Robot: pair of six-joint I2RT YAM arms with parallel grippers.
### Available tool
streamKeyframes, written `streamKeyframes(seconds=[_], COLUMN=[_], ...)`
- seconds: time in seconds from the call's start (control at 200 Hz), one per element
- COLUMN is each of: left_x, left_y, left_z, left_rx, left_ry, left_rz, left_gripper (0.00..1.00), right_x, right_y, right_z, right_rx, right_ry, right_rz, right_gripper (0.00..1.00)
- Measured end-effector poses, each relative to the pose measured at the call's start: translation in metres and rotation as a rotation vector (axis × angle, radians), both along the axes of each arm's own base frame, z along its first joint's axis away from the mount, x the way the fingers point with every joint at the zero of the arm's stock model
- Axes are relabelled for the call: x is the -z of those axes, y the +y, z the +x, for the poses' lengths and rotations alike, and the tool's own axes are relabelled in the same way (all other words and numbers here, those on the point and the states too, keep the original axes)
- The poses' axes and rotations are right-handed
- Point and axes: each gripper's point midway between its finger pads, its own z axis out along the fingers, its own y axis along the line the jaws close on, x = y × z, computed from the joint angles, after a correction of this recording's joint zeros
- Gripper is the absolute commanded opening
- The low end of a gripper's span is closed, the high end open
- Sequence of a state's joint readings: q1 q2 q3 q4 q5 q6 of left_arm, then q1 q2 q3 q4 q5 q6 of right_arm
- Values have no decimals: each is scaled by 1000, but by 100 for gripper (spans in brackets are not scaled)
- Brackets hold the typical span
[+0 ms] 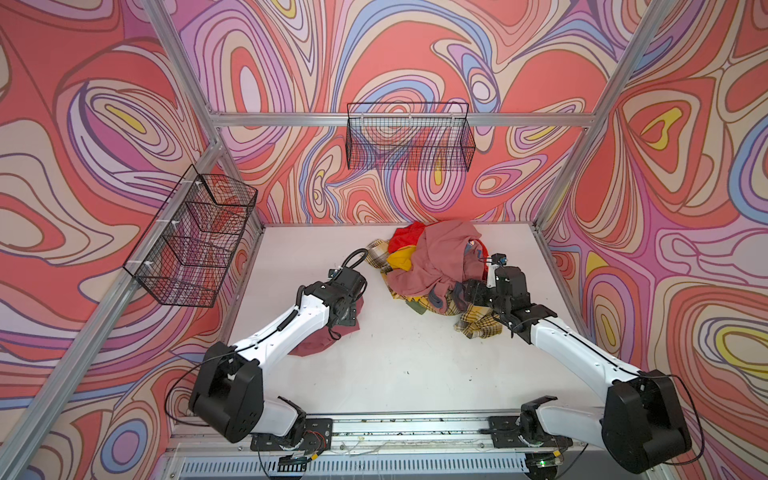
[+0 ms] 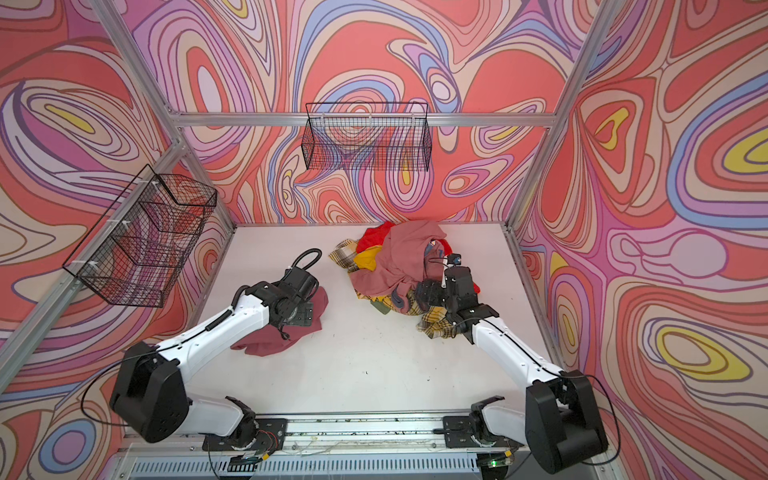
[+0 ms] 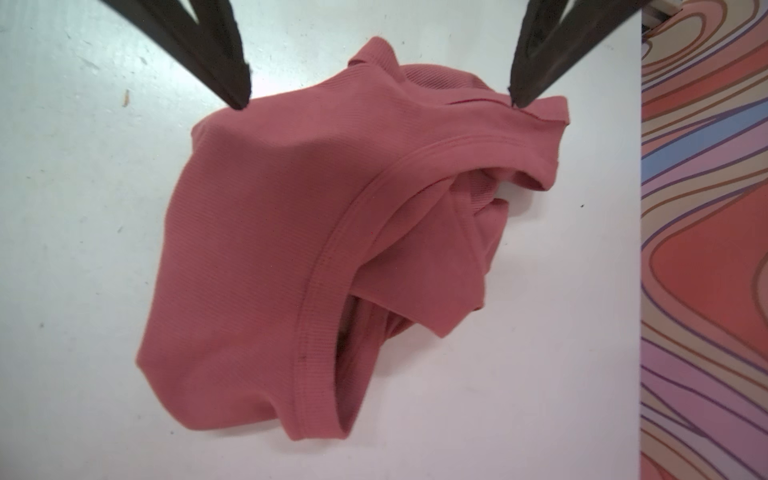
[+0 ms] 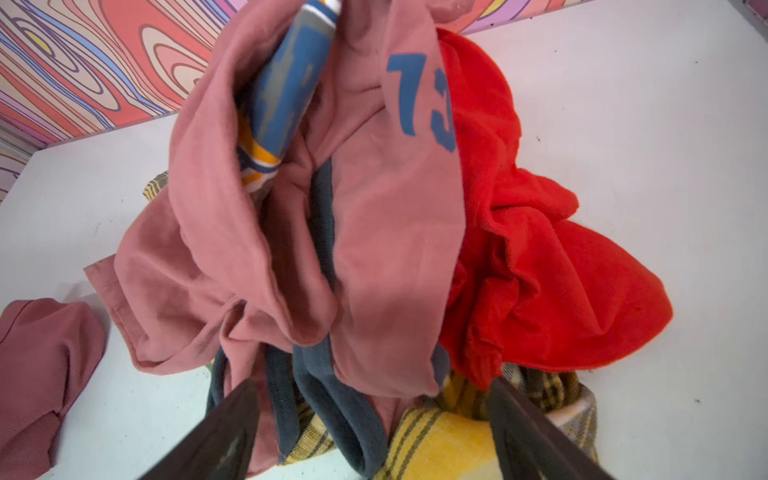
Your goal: Pick out a specific cloth from the pile
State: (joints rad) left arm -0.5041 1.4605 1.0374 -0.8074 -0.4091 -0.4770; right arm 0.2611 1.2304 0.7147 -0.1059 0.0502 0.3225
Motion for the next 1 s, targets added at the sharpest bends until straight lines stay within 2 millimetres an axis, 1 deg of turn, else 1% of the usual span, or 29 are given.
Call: streamKeyframes(seconds=[0.22,0.476,0.566,0.766,0.866,1.002], left_x=[37,67,79,86,87,89], left_y=[-12,-24,-24,-21,-21,-21], left_z=[3,8,8,15,15,16], left_rx=[76,114,100,39,19,7], left_ry=[118,195,233,262,268,273], left_rz=[12,-12,-42,-162,-205,-229], left_gripper=[100,100,100,97,90,72], right_x=[2,-2,-2,-4,-5,-5], right_y=[-6,-10,-12,-15,-16,-16], right_z=[-6,-10,-12,-13,-13,-13], right_rx=[11,13,14,25,26,27], right_ry=[7,-10,-9,-17,-20,-20], right_rz=[-31,-51,-62,-76,-77,-78], right_gripper=[89,90,90,91,91,91])
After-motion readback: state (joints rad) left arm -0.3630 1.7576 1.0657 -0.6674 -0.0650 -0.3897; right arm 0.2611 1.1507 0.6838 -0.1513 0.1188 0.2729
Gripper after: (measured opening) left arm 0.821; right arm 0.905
